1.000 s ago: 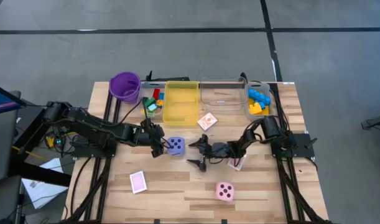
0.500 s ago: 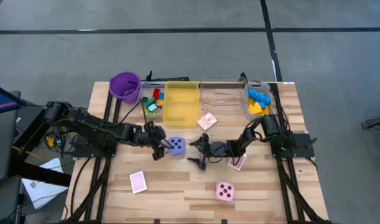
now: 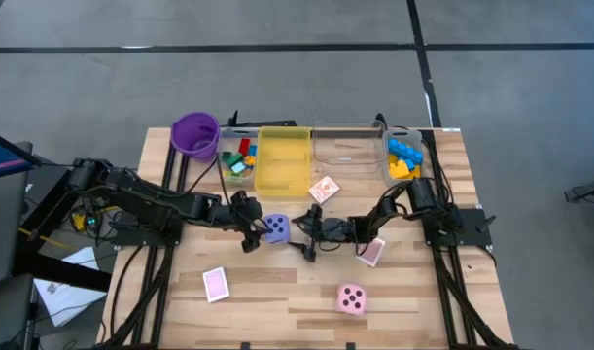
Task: Pick & Place Toys
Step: Put the large purple dice into the yellow bin
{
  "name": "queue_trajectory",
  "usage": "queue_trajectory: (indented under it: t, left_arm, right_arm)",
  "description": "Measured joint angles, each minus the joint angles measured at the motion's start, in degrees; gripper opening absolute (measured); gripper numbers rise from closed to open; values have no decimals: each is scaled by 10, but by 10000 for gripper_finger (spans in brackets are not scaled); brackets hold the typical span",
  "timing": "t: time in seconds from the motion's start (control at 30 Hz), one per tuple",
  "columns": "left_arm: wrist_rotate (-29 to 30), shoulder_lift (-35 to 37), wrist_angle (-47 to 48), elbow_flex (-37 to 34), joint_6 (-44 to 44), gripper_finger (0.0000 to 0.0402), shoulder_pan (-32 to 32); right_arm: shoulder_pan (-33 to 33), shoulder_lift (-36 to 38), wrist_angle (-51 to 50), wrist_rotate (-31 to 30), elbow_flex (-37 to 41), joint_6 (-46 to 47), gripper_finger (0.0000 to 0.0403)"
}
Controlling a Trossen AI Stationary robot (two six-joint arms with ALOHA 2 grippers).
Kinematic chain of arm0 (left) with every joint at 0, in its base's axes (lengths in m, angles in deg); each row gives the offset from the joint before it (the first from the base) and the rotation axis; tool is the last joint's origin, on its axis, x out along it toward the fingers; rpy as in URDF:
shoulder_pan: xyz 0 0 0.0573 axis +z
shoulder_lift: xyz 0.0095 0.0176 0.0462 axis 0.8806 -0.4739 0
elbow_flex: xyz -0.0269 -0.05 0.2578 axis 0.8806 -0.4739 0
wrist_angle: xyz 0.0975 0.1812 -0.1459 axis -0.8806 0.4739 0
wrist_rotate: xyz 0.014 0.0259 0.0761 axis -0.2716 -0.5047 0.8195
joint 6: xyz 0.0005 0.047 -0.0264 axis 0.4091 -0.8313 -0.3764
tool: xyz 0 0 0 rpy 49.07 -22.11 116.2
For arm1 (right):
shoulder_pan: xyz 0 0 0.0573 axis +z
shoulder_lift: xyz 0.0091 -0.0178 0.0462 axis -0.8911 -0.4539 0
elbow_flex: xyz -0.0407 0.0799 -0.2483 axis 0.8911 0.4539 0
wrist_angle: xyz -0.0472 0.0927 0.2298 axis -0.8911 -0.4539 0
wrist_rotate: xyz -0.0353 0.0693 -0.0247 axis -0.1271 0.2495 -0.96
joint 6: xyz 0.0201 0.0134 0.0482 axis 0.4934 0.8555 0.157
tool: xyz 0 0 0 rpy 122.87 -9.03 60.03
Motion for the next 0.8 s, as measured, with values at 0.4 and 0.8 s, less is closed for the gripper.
queue_trajectory:
  t: [0.4, 0.8]
  left_arm:
    - [-5, 0, -47, -41, -1, 301, 0]
    - [-26, 2, -251, -147, -20, 301, 3]
  right_arm:
    - [-25, 0, -17, 22, -16, -9, 363]
    - [-30, -1, -15, 51, -25, -13, 363]
